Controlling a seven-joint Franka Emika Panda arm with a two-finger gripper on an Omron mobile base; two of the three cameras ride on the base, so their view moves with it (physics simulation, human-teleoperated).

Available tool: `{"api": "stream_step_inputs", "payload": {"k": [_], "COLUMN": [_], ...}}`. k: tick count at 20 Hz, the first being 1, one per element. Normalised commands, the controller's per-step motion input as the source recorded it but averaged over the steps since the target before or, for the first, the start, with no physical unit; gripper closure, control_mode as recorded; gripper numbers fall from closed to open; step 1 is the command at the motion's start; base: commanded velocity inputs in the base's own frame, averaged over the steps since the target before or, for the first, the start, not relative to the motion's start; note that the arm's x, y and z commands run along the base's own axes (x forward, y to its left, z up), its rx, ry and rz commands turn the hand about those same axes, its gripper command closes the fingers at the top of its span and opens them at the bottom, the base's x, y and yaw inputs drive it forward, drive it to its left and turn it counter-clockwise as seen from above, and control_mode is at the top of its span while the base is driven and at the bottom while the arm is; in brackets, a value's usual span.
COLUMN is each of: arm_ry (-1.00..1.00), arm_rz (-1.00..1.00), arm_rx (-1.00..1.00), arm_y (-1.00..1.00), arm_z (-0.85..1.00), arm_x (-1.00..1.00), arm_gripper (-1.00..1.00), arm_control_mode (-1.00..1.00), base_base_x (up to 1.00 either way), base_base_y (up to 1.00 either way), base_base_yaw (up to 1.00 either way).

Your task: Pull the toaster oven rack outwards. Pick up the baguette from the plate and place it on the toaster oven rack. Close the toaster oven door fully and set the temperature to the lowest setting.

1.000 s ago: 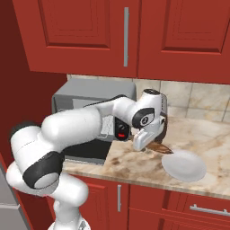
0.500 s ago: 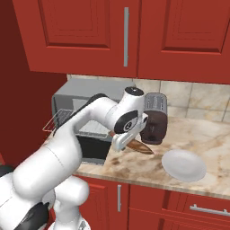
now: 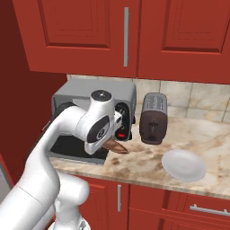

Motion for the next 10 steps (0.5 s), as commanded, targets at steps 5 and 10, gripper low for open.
{"api": "stream_step_inputs", "payload": {"k": [5,10], "arm_ry": [-0.1,-0.07], "arm_rz": [0.01,0.02], "arm_rx": [0.0,-0.06], "arm_y": [0.61,0.35], "arm_z": [0.19,0.21], "arm_x": [-0.02,0.05], "arm_gripper": [1.0,1.0], "arm_control_mode": [-1.0,-1.0], "base_base_x": [0.0,0.0], "base_base_y": [0.0,0.0], "base_base_yaw": [0.0,0.0]}}
